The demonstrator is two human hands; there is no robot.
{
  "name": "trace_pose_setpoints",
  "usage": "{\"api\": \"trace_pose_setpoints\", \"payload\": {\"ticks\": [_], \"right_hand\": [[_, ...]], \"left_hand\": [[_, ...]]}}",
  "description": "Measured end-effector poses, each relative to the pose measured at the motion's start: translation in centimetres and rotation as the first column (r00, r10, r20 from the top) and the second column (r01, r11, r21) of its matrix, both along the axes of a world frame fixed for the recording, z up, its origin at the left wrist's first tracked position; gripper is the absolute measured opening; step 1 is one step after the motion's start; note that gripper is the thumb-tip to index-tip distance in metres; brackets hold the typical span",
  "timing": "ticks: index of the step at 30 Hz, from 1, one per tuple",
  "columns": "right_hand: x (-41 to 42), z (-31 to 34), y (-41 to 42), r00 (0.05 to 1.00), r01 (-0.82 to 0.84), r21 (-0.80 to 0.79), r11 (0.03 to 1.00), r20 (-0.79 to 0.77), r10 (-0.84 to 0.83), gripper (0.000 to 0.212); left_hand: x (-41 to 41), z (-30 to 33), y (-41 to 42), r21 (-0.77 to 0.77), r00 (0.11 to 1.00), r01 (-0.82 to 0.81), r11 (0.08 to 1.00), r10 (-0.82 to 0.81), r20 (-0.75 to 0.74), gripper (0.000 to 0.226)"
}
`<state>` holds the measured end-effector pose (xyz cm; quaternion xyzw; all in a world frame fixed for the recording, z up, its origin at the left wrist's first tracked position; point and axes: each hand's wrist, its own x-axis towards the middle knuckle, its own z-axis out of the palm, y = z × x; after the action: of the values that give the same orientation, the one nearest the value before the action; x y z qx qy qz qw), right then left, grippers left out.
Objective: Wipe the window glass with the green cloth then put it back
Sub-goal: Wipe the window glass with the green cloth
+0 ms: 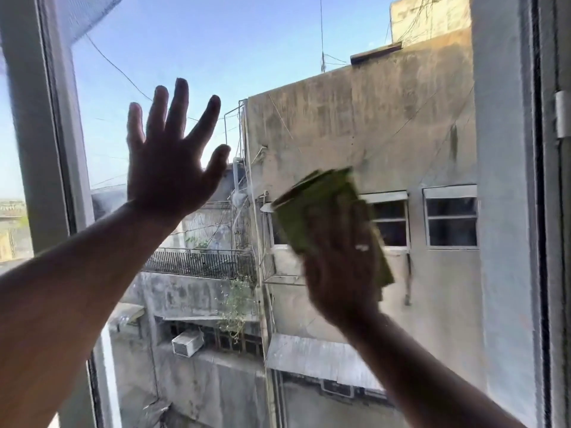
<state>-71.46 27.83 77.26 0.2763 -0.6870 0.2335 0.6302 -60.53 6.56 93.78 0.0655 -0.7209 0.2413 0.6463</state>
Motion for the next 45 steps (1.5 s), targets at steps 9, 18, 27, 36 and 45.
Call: {"api": "trace_pose_setpoints", "payload": {"ticks": [9,18,27,36,45], "right_hand": [[-4.8,12.7,5.3,0.977,0.0,0.389,0.921,-0.196,0.082,0.065],[3.5,2.6,-5.6,0.896,0.034,0.683,0.73,-0.344,0.281,0.057],[0.4,13.8,-0.8,0.966,0.007,0.075,0.997,-0.259,0.013,0.068],[1.9,6.7,-2.7,0.923,-0.048,0.605,0.795,-0.277,0.267,0.045],[3.4,7.3,-4.4,0.912,-0.134,0.608,0.782,-0.233,0.337,0.043]], "left_hand": [[3.4,2.3,-4.1,-0.033,0.996,-0.063,0.997,0.065,0.061,0.07],[2.9,2.5,-4.8,-0.019,0.999,0.007,1.0,-0.006,0.05,0.064],[3.0,1.9,-4.4,-0.027,0.999,-0.004,1.0,0.005,0.048,0.063],[3.0,1.8,-4.4,-0.031,0.999,0.015,0.999,-0.013,0.048,0.064],[3.3,1.6,-4.2,-0.014,0.998,0.002,1.0,-0.002,0.062,0.064]]}}
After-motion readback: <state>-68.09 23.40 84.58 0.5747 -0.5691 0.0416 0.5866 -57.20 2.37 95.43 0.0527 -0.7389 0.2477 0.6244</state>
